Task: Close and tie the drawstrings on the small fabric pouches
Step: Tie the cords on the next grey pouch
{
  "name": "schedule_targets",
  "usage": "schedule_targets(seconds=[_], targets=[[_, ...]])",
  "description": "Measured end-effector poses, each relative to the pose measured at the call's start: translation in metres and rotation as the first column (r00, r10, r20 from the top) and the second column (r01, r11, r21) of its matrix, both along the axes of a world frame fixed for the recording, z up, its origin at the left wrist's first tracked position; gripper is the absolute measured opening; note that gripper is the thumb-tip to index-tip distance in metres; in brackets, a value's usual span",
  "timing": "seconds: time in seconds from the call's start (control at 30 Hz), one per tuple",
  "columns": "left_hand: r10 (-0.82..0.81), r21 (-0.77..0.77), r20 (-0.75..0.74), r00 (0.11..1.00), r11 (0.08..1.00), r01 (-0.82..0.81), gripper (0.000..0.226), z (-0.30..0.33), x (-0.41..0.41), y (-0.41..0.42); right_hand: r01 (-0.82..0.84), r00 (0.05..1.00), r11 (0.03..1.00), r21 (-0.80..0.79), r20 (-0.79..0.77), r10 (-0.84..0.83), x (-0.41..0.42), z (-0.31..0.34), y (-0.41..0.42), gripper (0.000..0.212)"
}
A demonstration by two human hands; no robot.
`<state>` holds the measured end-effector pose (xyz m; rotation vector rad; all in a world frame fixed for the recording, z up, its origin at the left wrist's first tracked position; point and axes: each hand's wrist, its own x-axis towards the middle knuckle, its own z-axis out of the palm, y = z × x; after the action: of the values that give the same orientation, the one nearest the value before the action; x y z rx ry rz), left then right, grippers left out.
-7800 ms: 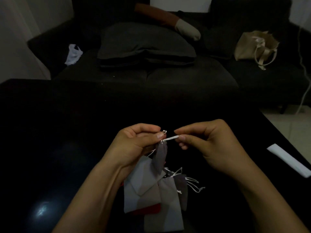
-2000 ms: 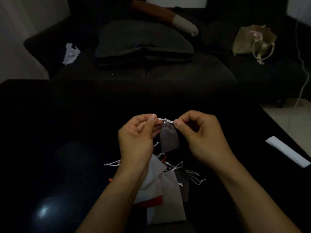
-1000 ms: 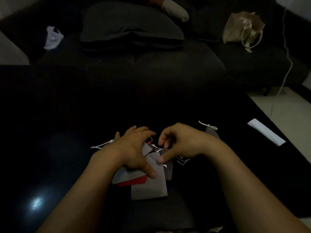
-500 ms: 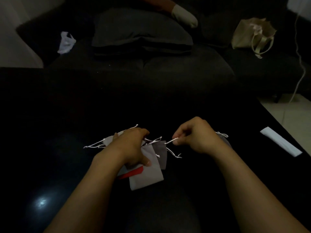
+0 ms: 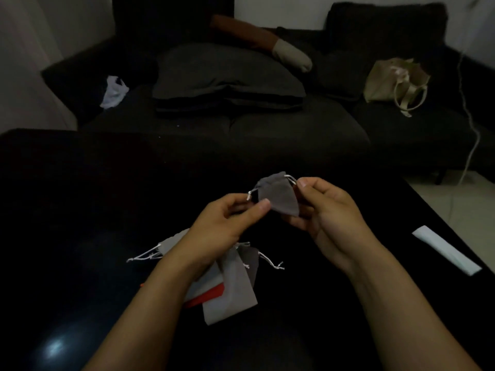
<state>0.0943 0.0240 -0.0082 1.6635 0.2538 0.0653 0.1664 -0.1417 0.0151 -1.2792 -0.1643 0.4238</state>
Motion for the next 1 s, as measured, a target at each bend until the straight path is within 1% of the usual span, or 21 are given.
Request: schedule_targets(seconds=[0.03,0.07,0.13,0.2,0.23,0.3,0.37,0.4,0.47,0.53,0.57,0.63,0.7,0.77,0.87,1.0], targets=[[-0.005,-0.096,0.01,1.0,0.995,0.006,0.06,0.003,0.001,-0.005,0.005,1.0,0.999,0.047,-0.016,-0.005,-0.001,0.001,0.001,0.017],[0.005,-0.148,0.033,0.999,0.989,0.0,0.052,0.007,0.002,-0.009,0.008,1.0,0.997,0.081,-0.022,-0.006,-0.003,0.003,0.002,0.016],[0.05,-0.239,0.073,0.996,0.97,-0.031,0.041,0.009,0.002,-0.012,0.005,1.0,0.996,0.088,-0.006,-0.005,-0.004,0.004,0.002,0.017],[0.078,-0.312,0.048,0.996,0.948,-0.06,0.043,0.011,0.002,-0.012,-0.009,1.0,0.998,0.055,0.015,0.008,-0.003,0.003,0.001,0.017],[0.067,-0.333,0.02,0.998,0.941,-0.057,0.05,0.011,0.002,-0.011,-0.019,1.0,0.999,0.039,0.022,0.018,-0.002,0.002,0.0,0.016],[0.004,-0.34,-0.043,0.999,0.94,-0.018,0.067,0.011,0.002,-0.009,-0.053,0.997,0.998,0.014,0.05,0.052,0.001,0.002,-0.003,0.015],[-0.057,-0.317,-0.085,0.995,0.948,0.027,0.074,0.01,0.003,-0.008,-0.094,0.992,0.995,-0.03,0.083,0.096,0.002,0.003,-0.006,0.014],[-0.061,-0.303,-0.089,0.994,0.953,0.031,0.072,0.009,0.003,-0.008,-0.117,0.988,0.992,-0.052,0.095,0.122,0.002,0.004,-0.008,0.014],[-0.04,-0.292,-0.06,0.997,0.956,0.021,0.056,0.009,0.004,-0.011,-0.161,0.98,0.983,-0.083,0.108,0.17,0.003,0.005,-0.01,0.014],[0.004,-0.325,-0.006,1.0,0.946,-0.005,0.037,0.009,0.004,-0.014,-0.177,0.976,0.98,-0.094,0.113,0.187,0.003,0.004,-0.011,0.014],[0.035,-0.354,0.016,0.999,0.935,-0.027,0.033,0.009,0.004,-0.016,-0.173,0.976,0.98,-0.1,0.115,0.184,0.003,0.003,-0.011,0.014],[0.11,-0.376,0.042,0.993,0.923,-0.087,0.035,0.008,0.005,-0.018,-0.156,0.979,0.981,-0.117,0.113,0.17,0.002,0.003,-0.011,0.014],[0.198,-0.354,0.047,0.979,0.92,-0.17,0.038,0.005,0.007,-0.018,-0.135,0.982,0.984,-0.119,0.114,0.149,0.002,0.003,-0.01,0.014],[0.248,-0.355,0.06,0.967,0.91,-0.211,0.038,0.003,0.009,-0.017,-0.111,0.982,0.984,-0.139,0.135,0.13,0.001,0.002,-0.008,0.013],[0.287,-0.395,0.094,0.953,0.89,-0.229,0.033,0.003,0.009,-0.018,-0.098,0.973,0.972,-0.214,0.185,0.138,0.0,0.0,-0.006,0.013],[0.281,-0.522,0.085,0.956,0.83,-0.198,0.029,0.006,0.007,-0.014,-0.094,0.975,0.974,-0.205,0.178,0.132,0.001,-0.002,-0.006,0.014]])
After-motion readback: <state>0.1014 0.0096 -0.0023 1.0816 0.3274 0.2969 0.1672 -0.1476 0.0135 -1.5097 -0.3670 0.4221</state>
